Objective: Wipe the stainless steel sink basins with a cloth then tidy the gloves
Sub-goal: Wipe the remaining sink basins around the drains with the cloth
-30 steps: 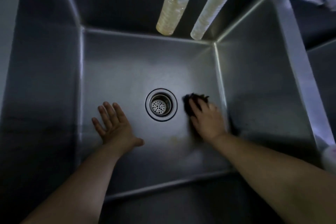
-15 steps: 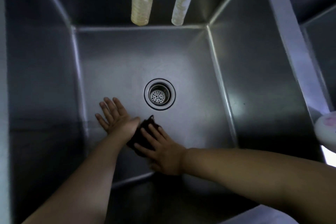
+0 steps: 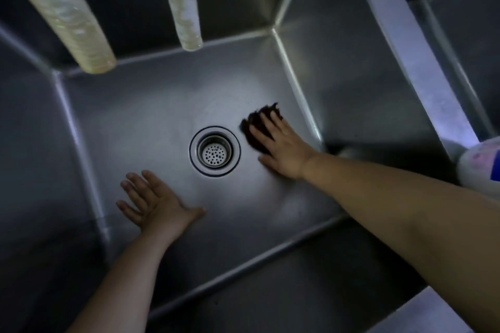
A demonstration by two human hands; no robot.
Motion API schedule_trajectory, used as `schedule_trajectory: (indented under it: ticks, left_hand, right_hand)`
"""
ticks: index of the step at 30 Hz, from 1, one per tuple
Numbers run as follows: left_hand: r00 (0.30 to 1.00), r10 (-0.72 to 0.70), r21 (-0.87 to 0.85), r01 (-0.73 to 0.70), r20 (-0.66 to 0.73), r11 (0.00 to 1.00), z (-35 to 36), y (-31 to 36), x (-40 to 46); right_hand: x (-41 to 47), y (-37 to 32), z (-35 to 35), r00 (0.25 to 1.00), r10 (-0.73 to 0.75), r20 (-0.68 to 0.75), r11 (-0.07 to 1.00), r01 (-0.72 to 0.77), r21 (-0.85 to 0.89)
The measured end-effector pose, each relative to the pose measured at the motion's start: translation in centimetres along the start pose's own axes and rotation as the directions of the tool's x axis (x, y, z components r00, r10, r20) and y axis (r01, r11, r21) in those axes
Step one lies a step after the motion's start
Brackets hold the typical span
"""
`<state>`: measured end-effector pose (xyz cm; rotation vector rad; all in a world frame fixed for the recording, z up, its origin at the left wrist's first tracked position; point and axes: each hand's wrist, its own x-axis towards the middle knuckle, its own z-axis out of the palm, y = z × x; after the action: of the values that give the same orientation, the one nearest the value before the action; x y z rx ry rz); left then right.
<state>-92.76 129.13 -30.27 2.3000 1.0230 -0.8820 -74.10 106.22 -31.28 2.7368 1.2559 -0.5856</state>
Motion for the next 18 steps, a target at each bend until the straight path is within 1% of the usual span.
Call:
schedule_trajectory:
  ticks: [3, 6, 9, 12, 13, 14, 16, 17, 18]
  left_hand:
    - [1.0, -0.018, 0.032, 0.018, -0.017, 0.999, 0.2, 0.1, 0.1]
    - [1.0, -0.023, 0.039, 0.023, -0.007, 0.999, 0.0, 0.2, 0.0]
    - [1.0, -0.01, 0.026, 0.009, 0.019, 1.0, -0.5, 0.6, -0.4]
    - [1.0, 0.004, 0.025, -0.004, 0.025, 1.0, -1.4, 1.4, -1.2]
    - [0.999, 0.053, 0.064, -0.053, 0.005, 0.997, -1.5, 1.7, -1.4]
    - [0.988, 0.152, 0.133, -0.147, -0.022, 0.98, -1.5, 2.1, -1.7]
    - [0.936, 0.351, 0.26, -0.335, -0.014, 0.905, -1.3, 3.3, -1.9]
    - [0.922, 0.388, 0.281, -0.376, 0.015, 0.883, -1.2, 4.0, -1.8]
    - [0.924, 0.378, 0.275, -0.377, 0.051, 0.884, -1.1, 4.8, -1.6]
  right_hand:
    - [2.9, 0.9, -1.3, 0.969, 0.246, -0.025, 0.964, -0.242, 0.108]
    - [2.7, -0.7, -1.1, 0.913, 0.402, -0.069, 0.9, -0.381, 0.211]
    - [-0.1, -4.4, 0.5, 0.864, 0.495, -0.094, 0.851, -0.46, 0.254]
    - [-2.0, -8.7, 1.6, 0.834, 0.55, -0.033, 0.804, -0.519, 0.291]
    - [-2.1, -9.8, 1.8, 0.82, 0.572, -0.012, 0.782, -0.541, 0.311]
    - [-1.9, -10.4, 1.8, 0.806, 0.591, -0.003, 0.763, -0.558, 0.326]
    - [-1.1, -10.4, 1.8, 0.809, 0.586, -0.032, 0.769, -0.544, 0.336]
    - [-0.6, -9.9, 1.6, 0.828, 0.557, -0.068, 0.795, -0.508, 0.331]
    - [-0.1, -9.1, 1.5, 0.85, 0.515, -0.11, 0.828, -0.459, 0.323]
